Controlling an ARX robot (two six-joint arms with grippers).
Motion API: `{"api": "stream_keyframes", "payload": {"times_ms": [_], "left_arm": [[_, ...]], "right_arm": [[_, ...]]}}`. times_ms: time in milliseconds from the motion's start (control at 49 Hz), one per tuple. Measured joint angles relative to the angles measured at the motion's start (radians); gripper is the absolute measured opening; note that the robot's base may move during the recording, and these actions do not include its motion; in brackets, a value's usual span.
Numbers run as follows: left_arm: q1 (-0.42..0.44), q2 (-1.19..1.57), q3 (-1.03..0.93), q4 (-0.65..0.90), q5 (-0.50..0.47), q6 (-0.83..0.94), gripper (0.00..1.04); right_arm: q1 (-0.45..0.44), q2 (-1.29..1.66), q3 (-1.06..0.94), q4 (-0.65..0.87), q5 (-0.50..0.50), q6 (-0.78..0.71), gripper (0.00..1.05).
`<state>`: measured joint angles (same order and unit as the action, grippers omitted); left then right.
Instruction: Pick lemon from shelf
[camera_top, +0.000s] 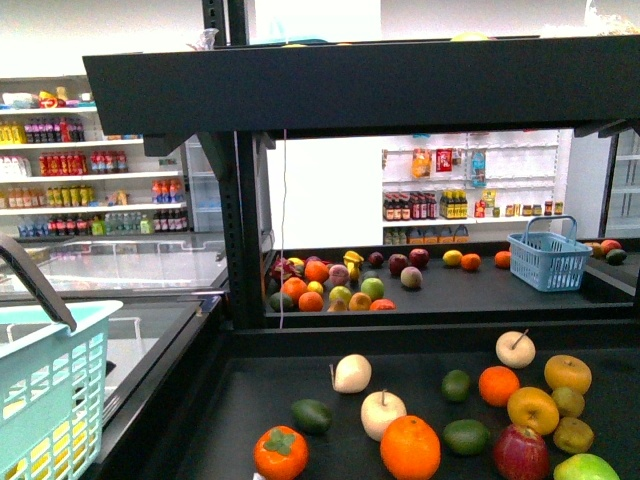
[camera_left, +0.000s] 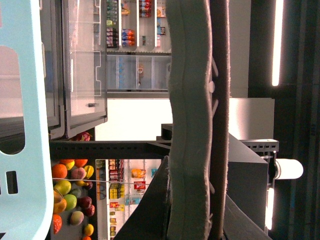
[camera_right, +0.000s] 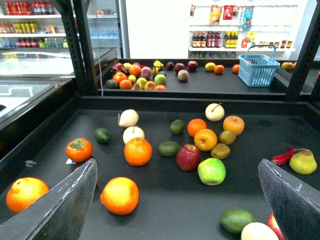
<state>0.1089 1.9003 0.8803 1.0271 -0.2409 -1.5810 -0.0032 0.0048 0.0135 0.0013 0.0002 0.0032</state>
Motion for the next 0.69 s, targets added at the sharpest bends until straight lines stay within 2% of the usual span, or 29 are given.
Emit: {"api": "stream_keyframes", "payload": {"times_ms": [693], "left_arm": [[0.005,0.131,0.169,0.004,0.039,-0.004,0.09]], "right_arm": [[0.000,0.000,0.000,0.000,0.000,0.000,0.97]]}}
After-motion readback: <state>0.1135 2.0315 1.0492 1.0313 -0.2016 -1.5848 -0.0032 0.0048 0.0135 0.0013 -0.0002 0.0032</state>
